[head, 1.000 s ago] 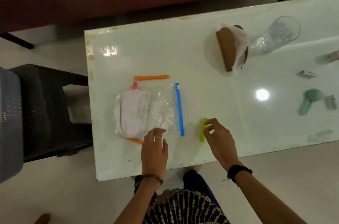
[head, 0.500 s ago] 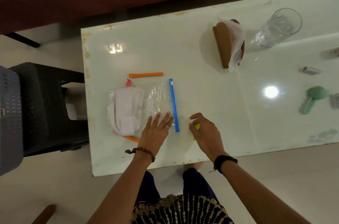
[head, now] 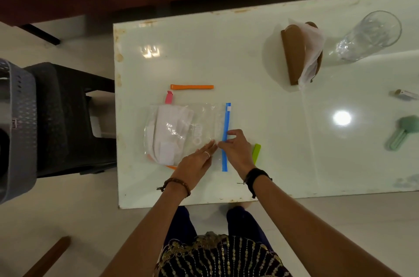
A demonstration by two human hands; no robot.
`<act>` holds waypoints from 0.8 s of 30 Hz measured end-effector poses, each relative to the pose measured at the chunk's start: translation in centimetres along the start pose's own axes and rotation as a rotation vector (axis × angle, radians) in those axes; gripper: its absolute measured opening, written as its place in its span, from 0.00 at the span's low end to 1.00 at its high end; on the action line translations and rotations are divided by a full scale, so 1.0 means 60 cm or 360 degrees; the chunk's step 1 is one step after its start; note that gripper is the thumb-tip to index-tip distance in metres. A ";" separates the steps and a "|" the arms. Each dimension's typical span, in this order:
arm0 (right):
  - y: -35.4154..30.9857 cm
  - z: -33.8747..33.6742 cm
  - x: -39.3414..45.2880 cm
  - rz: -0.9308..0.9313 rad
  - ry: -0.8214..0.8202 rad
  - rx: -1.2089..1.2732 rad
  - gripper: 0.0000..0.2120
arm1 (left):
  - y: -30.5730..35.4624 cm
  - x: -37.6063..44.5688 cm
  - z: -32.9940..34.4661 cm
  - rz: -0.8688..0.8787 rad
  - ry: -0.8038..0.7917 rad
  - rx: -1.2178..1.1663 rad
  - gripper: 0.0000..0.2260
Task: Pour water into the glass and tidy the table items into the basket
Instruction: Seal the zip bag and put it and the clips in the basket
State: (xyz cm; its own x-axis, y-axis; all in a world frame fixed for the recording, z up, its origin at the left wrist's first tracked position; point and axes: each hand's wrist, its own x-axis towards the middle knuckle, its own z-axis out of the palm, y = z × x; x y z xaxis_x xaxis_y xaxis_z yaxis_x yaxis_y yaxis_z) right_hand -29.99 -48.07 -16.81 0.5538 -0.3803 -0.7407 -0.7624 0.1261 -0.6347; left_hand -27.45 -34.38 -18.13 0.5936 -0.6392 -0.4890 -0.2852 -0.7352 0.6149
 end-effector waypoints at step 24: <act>-0.147 -0.016 -0.085 -0.0838 -0.0134 0.0254 0.08 | 0.061 0.055 -0.244 0.0047 0.0429 -0.0955 0.07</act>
State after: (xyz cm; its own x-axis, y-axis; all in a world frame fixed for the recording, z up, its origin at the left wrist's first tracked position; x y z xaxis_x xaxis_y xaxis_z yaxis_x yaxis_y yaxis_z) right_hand -26.42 -48.10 -7.22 0.8762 -0.3559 -0.3250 -0.3185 0.0786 -0.9447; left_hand -15.53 -35.88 -8.43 0.7819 -0.5208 -0.3426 0.1185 -0.4154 0.9019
